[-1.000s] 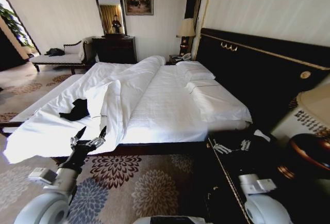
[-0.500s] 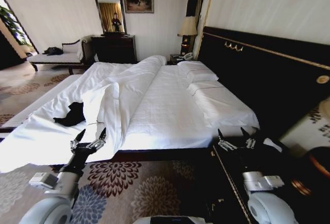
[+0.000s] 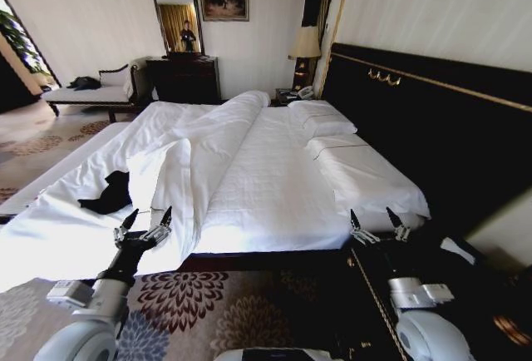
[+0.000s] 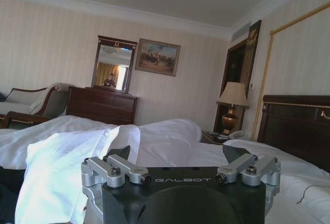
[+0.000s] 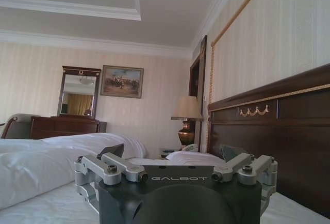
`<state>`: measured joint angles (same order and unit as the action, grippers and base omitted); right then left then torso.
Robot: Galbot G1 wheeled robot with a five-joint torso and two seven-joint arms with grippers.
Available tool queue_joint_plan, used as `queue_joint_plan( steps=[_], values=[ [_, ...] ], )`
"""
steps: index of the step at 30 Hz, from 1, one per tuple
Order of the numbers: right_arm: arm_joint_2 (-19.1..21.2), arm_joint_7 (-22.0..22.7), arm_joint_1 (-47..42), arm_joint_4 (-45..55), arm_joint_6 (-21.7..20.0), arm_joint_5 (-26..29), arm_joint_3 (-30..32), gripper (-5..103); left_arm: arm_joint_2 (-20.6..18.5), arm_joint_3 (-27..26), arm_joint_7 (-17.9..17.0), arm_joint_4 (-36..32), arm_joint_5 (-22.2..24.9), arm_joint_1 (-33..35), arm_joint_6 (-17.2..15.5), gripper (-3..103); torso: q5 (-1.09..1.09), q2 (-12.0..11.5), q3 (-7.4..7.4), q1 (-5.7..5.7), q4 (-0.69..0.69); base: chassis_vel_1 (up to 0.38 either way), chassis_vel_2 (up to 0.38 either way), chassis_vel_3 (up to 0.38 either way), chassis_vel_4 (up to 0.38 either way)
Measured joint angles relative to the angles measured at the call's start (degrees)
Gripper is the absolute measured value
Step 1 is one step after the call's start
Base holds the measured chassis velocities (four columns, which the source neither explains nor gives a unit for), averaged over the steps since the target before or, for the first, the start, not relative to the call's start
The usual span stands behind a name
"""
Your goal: Fold the clothes on the bed.
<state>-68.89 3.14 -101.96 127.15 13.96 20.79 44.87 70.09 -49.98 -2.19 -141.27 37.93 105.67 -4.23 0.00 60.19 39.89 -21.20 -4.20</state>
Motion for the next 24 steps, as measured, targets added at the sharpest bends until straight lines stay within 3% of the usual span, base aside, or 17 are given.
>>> queue_joint_plan(
  steps=[11, 24],
  values=[
    [-0.57, -0.77, -0.3, 0.15, 0.29, -0.68, 0.09, 100, 0.0, 0.1, -0.01, 0.59, 0.15, -0.48, 0.18, 100, 0.01, 0.0, 0.0, 0.0, 0.01, -0.103, 0.114, 0.11, -0.105],
    [-1.53, -1.26, -0.17, -0.4, 0.57, -2.17, -0.45, 100, -0.55, 0.15, -0.01, 1.57, 0.45, -1.77, 0.23, 100, 0.01, 0.01, -0.01, 0.03, 0.0, -0.029, 0.012, 0.023, -0.025]
  ],
)
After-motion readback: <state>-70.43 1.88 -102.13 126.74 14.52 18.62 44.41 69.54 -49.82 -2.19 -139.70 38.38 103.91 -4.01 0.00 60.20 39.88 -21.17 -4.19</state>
